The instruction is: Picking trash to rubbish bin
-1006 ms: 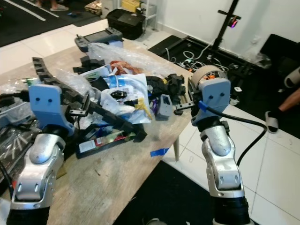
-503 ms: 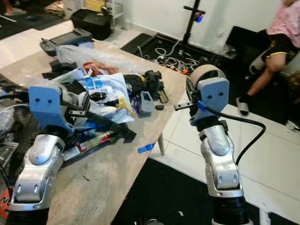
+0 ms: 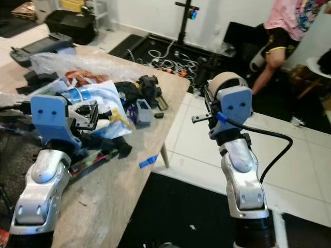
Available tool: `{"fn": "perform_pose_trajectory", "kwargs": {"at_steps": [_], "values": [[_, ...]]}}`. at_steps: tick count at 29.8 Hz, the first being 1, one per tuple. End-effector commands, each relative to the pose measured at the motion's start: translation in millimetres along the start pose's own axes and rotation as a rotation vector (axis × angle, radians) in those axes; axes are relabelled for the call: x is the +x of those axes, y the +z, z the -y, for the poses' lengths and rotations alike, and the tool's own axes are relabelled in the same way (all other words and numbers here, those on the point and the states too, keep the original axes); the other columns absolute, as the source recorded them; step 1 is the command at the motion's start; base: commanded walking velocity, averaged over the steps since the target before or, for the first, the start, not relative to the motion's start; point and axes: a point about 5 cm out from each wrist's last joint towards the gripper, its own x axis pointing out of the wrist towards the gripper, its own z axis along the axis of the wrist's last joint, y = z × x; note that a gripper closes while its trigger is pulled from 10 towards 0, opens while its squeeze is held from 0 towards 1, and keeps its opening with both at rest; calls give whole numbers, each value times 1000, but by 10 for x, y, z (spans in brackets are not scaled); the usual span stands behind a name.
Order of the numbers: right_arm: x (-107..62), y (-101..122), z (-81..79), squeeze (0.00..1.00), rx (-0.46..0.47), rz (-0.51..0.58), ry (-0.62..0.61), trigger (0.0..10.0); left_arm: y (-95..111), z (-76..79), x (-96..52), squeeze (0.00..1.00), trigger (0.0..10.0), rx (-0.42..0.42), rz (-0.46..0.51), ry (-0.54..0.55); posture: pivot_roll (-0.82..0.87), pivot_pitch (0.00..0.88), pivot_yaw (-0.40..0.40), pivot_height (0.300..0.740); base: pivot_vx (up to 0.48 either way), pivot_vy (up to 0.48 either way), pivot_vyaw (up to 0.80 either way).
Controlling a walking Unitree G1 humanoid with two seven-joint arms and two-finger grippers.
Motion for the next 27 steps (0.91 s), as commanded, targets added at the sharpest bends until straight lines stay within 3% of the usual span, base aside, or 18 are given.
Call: {"fn": "perform_pose_trajectory", "kwargs": {"at_steps": [1,17,27], "values": [[-15,1,23,0,-2,-7,0,10000,1,36,-8,0,10000,-10,-1,-8,-32,128,-100,740,0,0,-475],[21,37,24,0,-3,5,7,10000,41,10,-11,0,10000,-25,21,11,-33,138,-106,740,0,0,-478],[118,132,57,0,-15,41,18,10000,338,-178,93,0,10000,-199,174,113,-41,145,-112,740,0,0,-483]]}}
